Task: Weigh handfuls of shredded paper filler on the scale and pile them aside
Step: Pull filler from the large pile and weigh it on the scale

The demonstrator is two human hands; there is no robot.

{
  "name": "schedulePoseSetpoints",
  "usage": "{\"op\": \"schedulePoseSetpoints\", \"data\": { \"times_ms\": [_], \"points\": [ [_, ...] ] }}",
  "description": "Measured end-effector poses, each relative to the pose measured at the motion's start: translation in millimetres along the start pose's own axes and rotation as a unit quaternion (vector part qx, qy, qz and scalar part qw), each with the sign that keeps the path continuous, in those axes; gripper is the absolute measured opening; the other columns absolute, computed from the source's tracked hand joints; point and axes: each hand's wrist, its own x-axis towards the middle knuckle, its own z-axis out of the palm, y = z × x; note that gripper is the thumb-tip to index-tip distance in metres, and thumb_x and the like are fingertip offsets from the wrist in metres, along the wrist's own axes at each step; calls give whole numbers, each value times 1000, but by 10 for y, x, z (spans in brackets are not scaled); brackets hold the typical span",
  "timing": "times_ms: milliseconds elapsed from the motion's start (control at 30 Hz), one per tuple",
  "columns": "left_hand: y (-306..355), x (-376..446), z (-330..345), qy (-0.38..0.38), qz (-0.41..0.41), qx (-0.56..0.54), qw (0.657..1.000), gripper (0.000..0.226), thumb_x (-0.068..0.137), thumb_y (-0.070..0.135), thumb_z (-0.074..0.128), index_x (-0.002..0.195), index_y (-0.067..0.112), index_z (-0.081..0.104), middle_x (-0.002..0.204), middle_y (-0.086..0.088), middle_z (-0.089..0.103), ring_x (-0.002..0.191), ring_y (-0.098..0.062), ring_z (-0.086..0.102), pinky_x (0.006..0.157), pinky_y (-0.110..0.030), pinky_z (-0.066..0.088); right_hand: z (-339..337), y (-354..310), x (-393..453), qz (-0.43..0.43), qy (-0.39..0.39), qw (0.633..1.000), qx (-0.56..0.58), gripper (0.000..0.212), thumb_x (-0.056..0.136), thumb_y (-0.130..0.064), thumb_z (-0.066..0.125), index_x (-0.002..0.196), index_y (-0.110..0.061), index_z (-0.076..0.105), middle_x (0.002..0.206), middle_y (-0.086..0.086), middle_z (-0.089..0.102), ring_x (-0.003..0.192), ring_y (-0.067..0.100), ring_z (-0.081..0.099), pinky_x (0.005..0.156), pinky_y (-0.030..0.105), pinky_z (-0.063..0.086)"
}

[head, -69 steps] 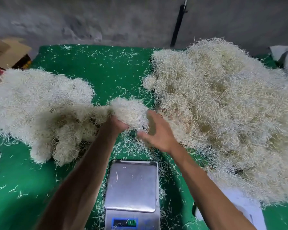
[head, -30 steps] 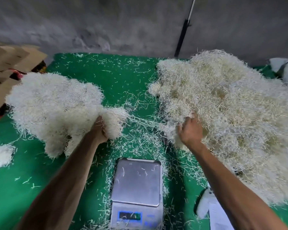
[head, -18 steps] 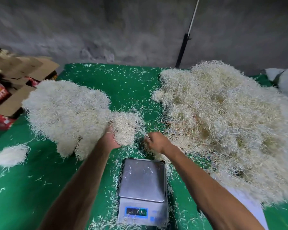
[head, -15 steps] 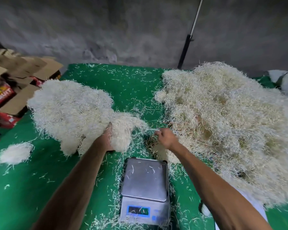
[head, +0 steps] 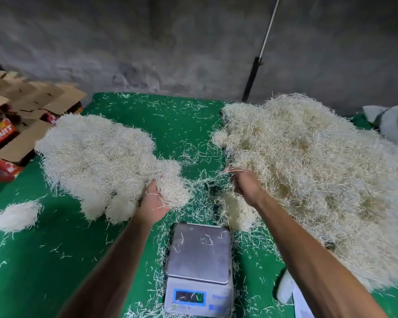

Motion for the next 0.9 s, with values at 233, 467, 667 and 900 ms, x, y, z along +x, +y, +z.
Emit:
{"op": "schedulePoseSetpoints", "data": {
  "times_ms": [233,467,667,900],
  "points": [
    [34,230,-167,25,-22,-65,997,73,89,5,73,149,13,32,147,-23,48,136,-39,48,105,-42,49,-66,-102,79,24,42,991,122,28,108,-12,32,84,-13,46,62,-2,35,51,11,30,52,27,27],
    [132,282,-541,-24,-35,-75,996,51,104,49,30,114,9,60,144,-20,54,119,-40,56,104,-54,39,-431,201,92,43,50,957,281,30,110,-15,25,90,-12,46,76,5,53,67,18,51,79,39,51],
    [5,152,-299,52,-46,-22,997,60,107,38,25,160,10,22,166,-15,20,152,-35,23,121,-50,24,-138,181,89,58,133,987,68,40,111,-27,36,144,-4,40,123,22,63,104,28,65,88,39,52],
    [44,173,-515,-31,4,422,906,48,101,31,59,139,2,53,147,-23,50,130,-42,52,91,-44,49,-36,308,-284,-3,38,763,-645,29,102,-39,60,86,-16,53,77,-3,60,60,8,55,58,22,55]
  ]
}}
